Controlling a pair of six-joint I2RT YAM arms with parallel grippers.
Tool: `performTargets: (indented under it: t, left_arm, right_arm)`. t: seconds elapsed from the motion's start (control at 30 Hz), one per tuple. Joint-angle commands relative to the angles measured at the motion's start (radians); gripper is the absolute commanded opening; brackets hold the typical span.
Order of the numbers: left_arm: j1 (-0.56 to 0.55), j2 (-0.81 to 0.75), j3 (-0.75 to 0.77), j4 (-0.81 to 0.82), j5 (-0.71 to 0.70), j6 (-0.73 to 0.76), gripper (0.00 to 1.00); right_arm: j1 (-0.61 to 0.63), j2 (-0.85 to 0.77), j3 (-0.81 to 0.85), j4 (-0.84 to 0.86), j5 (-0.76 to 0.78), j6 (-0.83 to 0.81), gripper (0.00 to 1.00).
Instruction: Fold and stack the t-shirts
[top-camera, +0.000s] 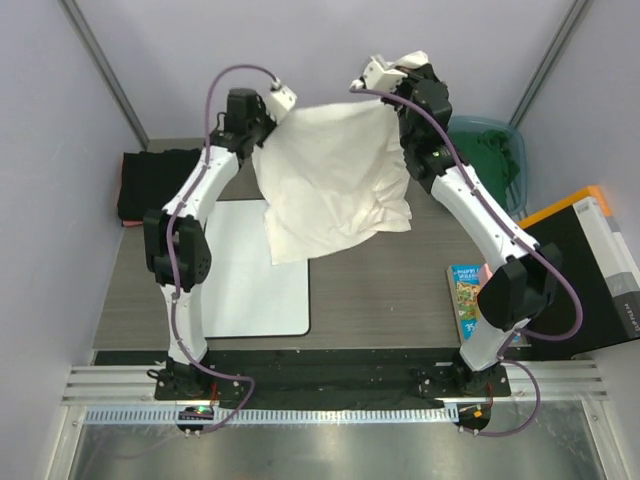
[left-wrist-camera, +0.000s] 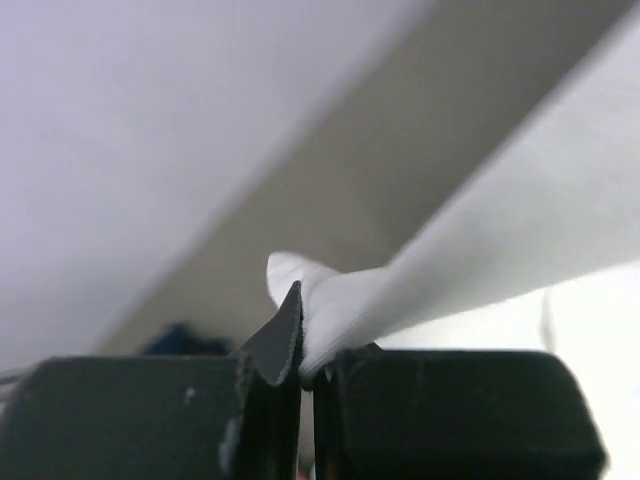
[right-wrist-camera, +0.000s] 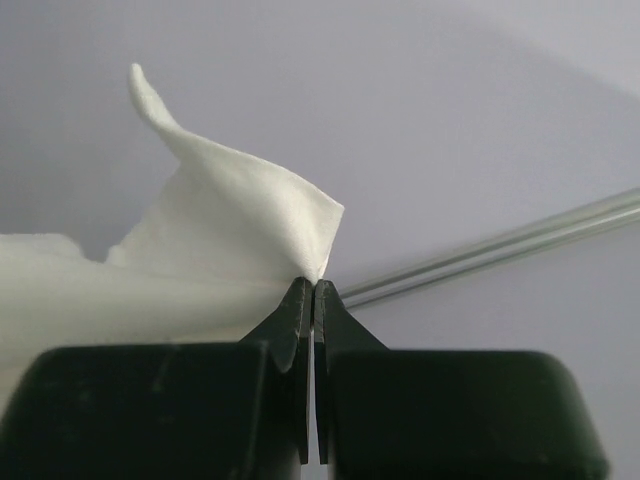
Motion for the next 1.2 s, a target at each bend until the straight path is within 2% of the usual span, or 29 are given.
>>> performTargets:
  t: [0.0, 0.07, 0.1, 0.13, 0.2, 0.27, 0.37, 0.43, 0.47, 0.5, 0.57, 0.6, 0.63, 0.67, 0.7, 0.73, 0.77, 0.8, 0.83, 0.9, 1.03, 1.17]
  left_arm:
    - [0.036, -0.072, 0.217, 0.255, -0.346, 0.115, 0.00]
    - [0.039, -0.061, 0.257, 0.371, -0.403, 0.211, 0.00]
    - [0.039, -0.061, 0.274, 0.437, -0.443, 0.246, 0.00]
    - [0.039, -0.062, 0.277, 0.535, -0.454, 0.276, 0.00]
    - [0.039, -0.079, 0.271, 0.620, -0.468, 0.351, 0.00]
    - [0.039, -0.104, 0.256, 0.730, -0.465, 0.373, 0.00]
    - [0.038, -0.183, 0.175, 0.784, -0.424, 0.401, 0.00]
    - [0.035, -0.284, 0.055, 0.733, -0.366, 0.416, 0.00]
    - [0.035, -0.324, -0.006, 0.716, -0.332, 0.424, 0.00]
    - [0.036, -0.373, -0.137, 0.691, -0.301, 0.437, 0.00]
    - [0.035, -0.511, -0.254, 0.509, -0.226, 0.493, 0.00]
    - [0.036, -0.560, -0.360, 0.434, -0.197, 0.494, 0.00]
    - [0.041, -0.608, -0.403, 0.230, -0.159, 0.502, 0.00]
    - [0.041, -0.710, -0.442, 0.129, -0.090, 0.520, 0.00]
    - [0.044, -0.754, -0.508, 0.022, -0.030, 0.536, 0.00]
    - [0.045, -0.804, -0.532, -0.204, 0.018, 0.557, 0.00]
    - [0.046, -0.879, -0.593, -0.273, 0.082, 0.556, 0.00]
    - [0.044, -0.915, -0.614, -0.352, 0.116, 0.571, 0.00]
    - [0.044, -0.941, -0.631, -0.528, 0.144, 0.591, 0.00]
    - [0.042, -0.993, -0.680, -0.727, 0.198, 0.652, 0.00]
    - [0.042, -0.995, -0.702, -0.952, 0.210, 0.775, 0.00]
    - [0.041, -0.925, -0.663, -1.075, 0.238, 0.816, 0.00]
  right_arm:
    - [-0.075, 0.073, 0.073, 0.318, -0.040, 0.035, 0.01]
    - [-0.100, 0.146, 0.148, 0.341, -0.036, 0.087, 0.01]
    - [-0.120, 0.174, 0.237, 0.349, -0.030, 0.102, 0.01]
    - [-0.127, 0.195, 0.285, 0.343, -0.027, 0.124, 0.01]
    - [-0.138, 0.237, 0.406, 0.317, -0.031, 0.176, 0.01]
    - [-0.144, 0.229, 0.439, 0.308, -0.063, 0.208, 0.01]
    - [-0.147, 0.145, 0.395, 0.243, -0.141, 0.270, 0.01]
    - [-0.150, 0.031, 0.280, 0.164, -0.184, 0.323, 0.01]
    - [-0.160, -0.013, 0.238, 0.115, -0.259, 0.343, 0.01]
    - [-0.166, -0.069, 0.144, 0.064, -0.302, 0.363, 0.01]
    - [-0.183, -0.221, 0.048, -0.129, -0.435, 0.391, 0.01]
    - [-0.184, -0.266, -0.033, -0.295, -0.488, 0.389, 0.01]
    - [-0.187, -0.307, -0.072, -0.374, -0.516, 0.389, 0.01]
    - [-0.189, -0.393, -0.105, -0.457, -0.566, 0.391, 0.01]
    - [-0.193, -0.429, -0.166, -0.629, -0.594, 0.391, 0.01]
    - [-0.198, -0.473, -0.197, -0.710, -0.624, 0.385, 0.01]
    - [-0.198, -0.545, -0.236, -0.782, -0.654, 0.359, 0.01]
    - [-0.200, -0.583, -0.309, -0.923, -0.709, 0.339, 0.01]
    - [-0.200, -0.614, -0.343, -0.994, -0.750, 0.314, 0.01]
    - [-0.200, -0.682, -0.440, -1.165, -0.845, 0.255, 0.01]
    - [-0.200, -0.705, -0.541, -1.367, -0.889, 0.120, 0.01]
    - [-0.200, -0.656, -0.569, -1.427, -0.864, 0.060, 0.01]
